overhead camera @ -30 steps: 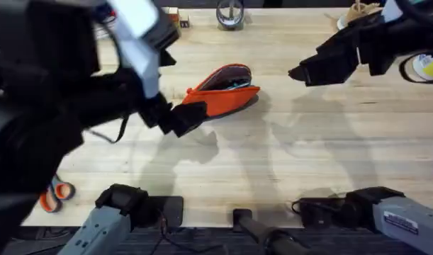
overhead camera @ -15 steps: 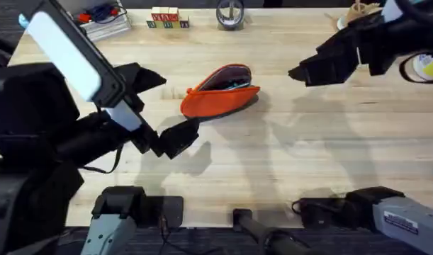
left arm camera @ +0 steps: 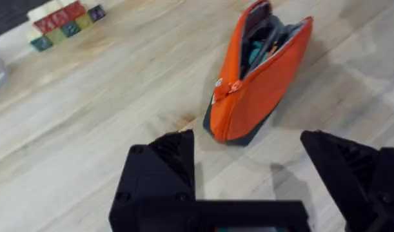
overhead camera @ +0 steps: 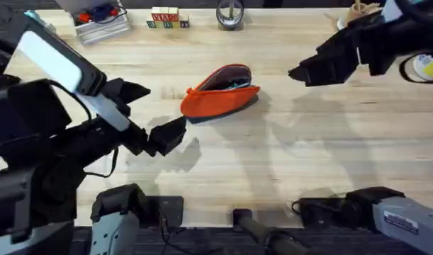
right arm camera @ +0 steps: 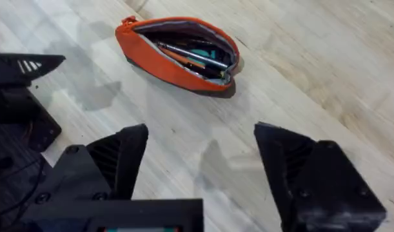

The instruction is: Unzip the bag, pick up the pens from the table one at a time and place them inside, then zip the bag closed.

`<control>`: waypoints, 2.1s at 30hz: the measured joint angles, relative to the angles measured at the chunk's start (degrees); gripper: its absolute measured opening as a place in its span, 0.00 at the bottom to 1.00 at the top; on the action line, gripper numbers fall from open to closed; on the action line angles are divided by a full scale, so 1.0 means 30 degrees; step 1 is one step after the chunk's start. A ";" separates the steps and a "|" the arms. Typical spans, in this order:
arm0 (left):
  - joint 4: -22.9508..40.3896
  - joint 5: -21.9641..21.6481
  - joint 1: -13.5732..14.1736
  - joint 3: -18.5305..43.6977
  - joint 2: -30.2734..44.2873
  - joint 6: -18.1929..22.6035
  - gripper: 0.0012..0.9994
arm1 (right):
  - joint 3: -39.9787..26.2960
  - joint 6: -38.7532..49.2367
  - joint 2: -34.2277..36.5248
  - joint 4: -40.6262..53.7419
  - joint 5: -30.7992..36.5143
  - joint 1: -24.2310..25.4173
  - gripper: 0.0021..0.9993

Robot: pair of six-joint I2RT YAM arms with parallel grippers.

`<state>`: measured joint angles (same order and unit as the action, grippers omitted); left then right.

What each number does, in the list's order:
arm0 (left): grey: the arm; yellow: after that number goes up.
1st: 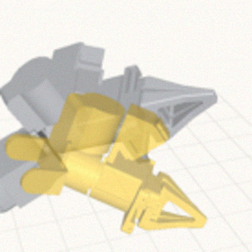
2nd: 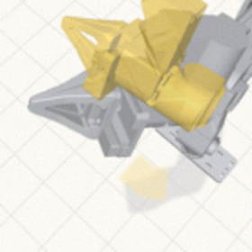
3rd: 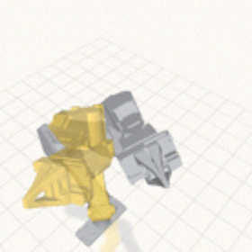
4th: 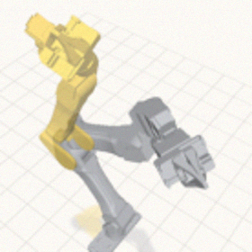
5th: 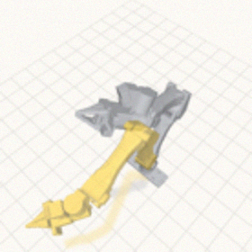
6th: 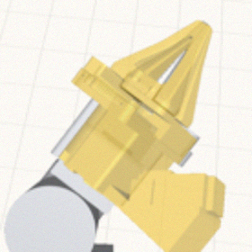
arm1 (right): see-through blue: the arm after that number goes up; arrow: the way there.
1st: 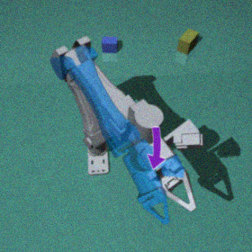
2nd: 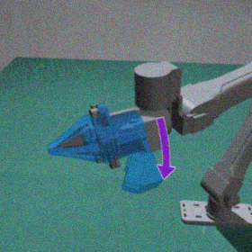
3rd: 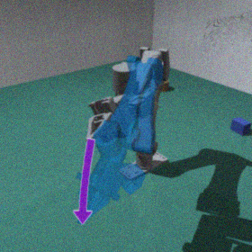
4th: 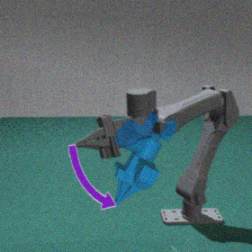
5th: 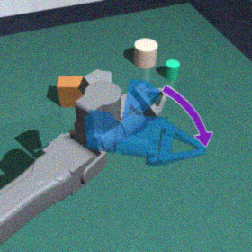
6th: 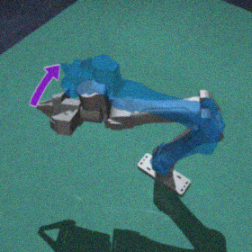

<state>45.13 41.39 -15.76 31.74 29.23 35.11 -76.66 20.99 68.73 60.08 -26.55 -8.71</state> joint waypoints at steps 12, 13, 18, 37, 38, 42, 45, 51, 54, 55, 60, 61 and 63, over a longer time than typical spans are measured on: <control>0.0699 0.0007 -0.0688 -0.0014 0.0000 0.0000 0.99 | 0.0000 0.0000 0.0000 -0.0001 0.0000 0.0000 1.00; 0.0699 0.0007 -0.0688 -0.0014 0.0000 0.0000 0.99 | 0.0000 0.0000 0.0000 0.0006 0.0000 0.0000 1.00; 0.0764 -0.0005 -0.0688 -0.0014 0.0000 0.0000 0.99 | 0.0000 0.0000 0.0000 -0.0001 -0.0005 0.0000 1.00; 0.0764 -0.0007 -0.0688 -0.0014 0.0000 0.0000 0.99 | 0.0000 0.0000 0.0000 -0.0001 0.0000 0.0000 1.00; 0.0764 -0.0007 -0.0688 -0.0014 0.0000 0.0000 0.99 | 0.0000 0.0000 0.0000 -0.0001 0.0000 0.0000 1.00; 0.0764 -0.0007 -0.0688 -0.0014 0.0000 0.0000 0.99 | 0.0000 0.0000 0.0000 -0.0001 0.0000 0.0000 1.00; 0.0764 -0.0007 -0.0688 -0.0014 0.0000 0.0000 0.99 | 0.0000 0.0000 0.0000 -0.0026 0.0000 0.0000 1.00; 0.0764 -0.0007 -0.0688 -0.0014 0.0000 0.0000 0.99 | 0.0000 0.0000 0.0000 -0.0469 0.0000 0.0000 1.00; 0.0764 -0.0007 -0.0688 -0.0014 0.0000 0.0000 0.99 | 0.0000 0.0000 0.0000 -0.0570 0.0000 0.0000 1.00; 0.0764 -0.0007 -0.0688 -0.0014 0.0000 0.0000 0.99 | 0.0000 -0.0002 0.0000 -0.0584 0.0000 0.0000 1.00; 0.0764 -0.0007 -0.0688 -0.0014 0.0000 0.0000 0.99 | 0.0000 -0.0007 0.0000 -0.0905 0.0000 0.0000 1.00; 0.0764 -0.0007 -0.0688 -0.0014 0.0000 0.0000 0.99 | 0.0000 -0.0021 0.0000 -0.1160 0.0000 -0.0007 1.00; 0.0764 -0.0003 -0.0688 -0.0014 0.0000 0.0000 0.99 | 0.0000 -0.0132 0.0004 -0.1723 0.0004 -0.0070 1.00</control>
<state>47.42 41.38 -17.82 31.70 29.23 35.11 -76.66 20.60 68.74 54.91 -26.53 -8.92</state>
